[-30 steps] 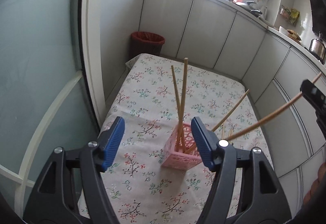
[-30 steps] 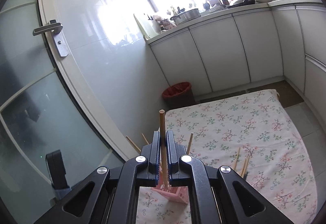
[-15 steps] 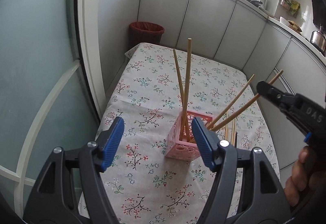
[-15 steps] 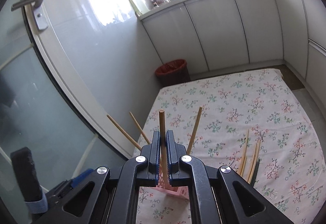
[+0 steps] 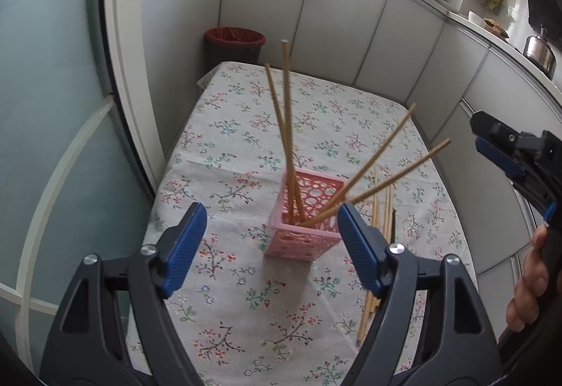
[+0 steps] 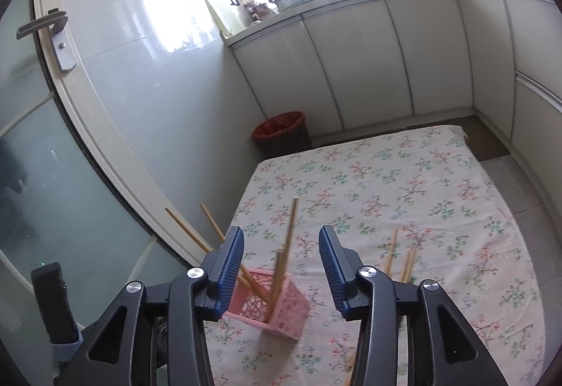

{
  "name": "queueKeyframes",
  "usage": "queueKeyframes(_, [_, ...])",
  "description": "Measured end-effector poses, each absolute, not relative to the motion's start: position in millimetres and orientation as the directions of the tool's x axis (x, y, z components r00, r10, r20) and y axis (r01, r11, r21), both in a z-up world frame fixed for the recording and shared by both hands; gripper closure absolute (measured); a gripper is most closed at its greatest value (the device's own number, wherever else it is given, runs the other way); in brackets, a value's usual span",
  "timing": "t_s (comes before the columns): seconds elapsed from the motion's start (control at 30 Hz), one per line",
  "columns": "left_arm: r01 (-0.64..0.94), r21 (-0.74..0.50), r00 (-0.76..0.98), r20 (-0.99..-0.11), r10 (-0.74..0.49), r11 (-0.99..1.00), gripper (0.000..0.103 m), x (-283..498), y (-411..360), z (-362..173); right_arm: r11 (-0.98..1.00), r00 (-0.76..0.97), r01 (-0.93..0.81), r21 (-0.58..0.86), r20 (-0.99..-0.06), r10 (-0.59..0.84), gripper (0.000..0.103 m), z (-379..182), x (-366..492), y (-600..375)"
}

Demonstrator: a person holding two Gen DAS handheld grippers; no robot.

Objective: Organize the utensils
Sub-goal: 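Lower the chopstick into the pink basket and open the left gripper, then lower the left gripper onto the chopstick pile and close on a chopstick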

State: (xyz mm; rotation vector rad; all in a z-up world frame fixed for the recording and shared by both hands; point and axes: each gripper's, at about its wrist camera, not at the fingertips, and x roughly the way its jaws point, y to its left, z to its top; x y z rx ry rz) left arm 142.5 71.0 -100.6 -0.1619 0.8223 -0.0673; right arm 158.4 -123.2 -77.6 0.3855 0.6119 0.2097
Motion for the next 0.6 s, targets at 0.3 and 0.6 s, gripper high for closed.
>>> queueKeyframes(0.3, [0.125, -0.13, 0.638, -0.749, -0.18, 0.984, 0.024, 130, 19, -112, 0.92, 0.779, 0.037, 0.391, -0.588, 0.219, 0.039, -88, 133, -191])
queueKeyframes(0.6, [0.261, -0.114, 0.497, -0.835, -0.235, 0.958, 0.024, 130, -47, -153, 0.922, 0.689, 0.157, 0.355, -0.708, 0.155, 0.033, -126, 121, -245])
